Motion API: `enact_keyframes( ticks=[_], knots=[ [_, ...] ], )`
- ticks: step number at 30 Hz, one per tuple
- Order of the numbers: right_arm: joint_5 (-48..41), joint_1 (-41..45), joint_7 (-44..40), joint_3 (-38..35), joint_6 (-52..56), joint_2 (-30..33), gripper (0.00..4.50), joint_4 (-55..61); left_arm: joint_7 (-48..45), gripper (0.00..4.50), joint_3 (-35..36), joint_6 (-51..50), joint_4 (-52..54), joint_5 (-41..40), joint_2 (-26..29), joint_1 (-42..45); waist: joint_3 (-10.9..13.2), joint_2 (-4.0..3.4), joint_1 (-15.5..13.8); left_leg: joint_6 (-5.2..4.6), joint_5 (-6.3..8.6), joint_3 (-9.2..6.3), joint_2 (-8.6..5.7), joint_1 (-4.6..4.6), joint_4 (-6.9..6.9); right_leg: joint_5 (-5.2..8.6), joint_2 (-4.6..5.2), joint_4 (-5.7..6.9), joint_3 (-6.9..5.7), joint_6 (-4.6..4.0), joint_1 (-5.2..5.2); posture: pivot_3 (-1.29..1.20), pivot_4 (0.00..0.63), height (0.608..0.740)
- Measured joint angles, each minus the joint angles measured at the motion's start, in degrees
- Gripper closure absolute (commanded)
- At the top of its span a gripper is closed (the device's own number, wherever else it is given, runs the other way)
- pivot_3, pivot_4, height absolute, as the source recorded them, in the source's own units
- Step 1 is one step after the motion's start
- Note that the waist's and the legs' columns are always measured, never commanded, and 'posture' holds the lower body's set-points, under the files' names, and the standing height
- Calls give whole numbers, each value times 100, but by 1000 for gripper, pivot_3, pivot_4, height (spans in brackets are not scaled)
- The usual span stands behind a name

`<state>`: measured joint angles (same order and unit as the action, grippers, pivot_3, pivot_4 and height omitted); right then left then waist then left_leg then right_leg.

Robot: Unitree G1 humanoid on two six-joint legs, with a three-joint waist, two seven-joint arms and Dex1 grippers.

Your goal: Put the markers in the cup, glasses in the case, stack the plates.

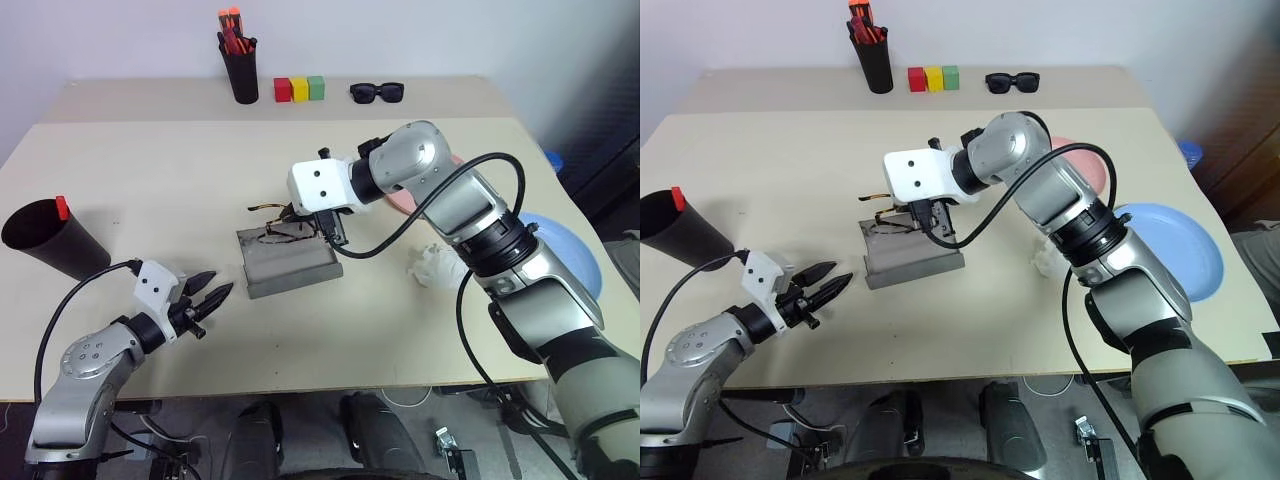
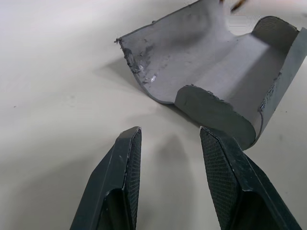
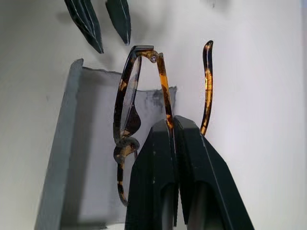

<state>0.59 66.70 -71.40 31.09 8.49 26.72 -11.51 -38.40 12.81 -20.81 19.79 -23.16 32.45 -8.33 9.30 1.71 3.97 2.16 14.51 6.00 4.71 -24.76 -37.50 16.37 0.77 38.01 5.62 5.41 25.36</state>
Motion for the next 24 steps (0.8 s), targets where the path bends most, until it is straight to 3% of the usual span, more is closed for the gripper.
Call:
enact_keyframes(
  ticks=[11, 24],
  knots=[
    [350, -78, -724, 25, -762, 240, 4444, -80, 9, 2550, -2, 1, 0, 0, -1, -1, 0, 0, 1, 0, 0, 0, 1, 2, -9, 0, -1, 7, 0, 0, -3, 0, 150, 722],
    [946, -232, -21, 215, -395, -933, 4444, -1089, 16, 2550, -11, 2, 1, 0, -1, -1, 0, 0, -7, 0, 0, -2, 4, 3, -39, 0, -2, 22, -2, 0, -14, 0, 150, 722]
  ],
)
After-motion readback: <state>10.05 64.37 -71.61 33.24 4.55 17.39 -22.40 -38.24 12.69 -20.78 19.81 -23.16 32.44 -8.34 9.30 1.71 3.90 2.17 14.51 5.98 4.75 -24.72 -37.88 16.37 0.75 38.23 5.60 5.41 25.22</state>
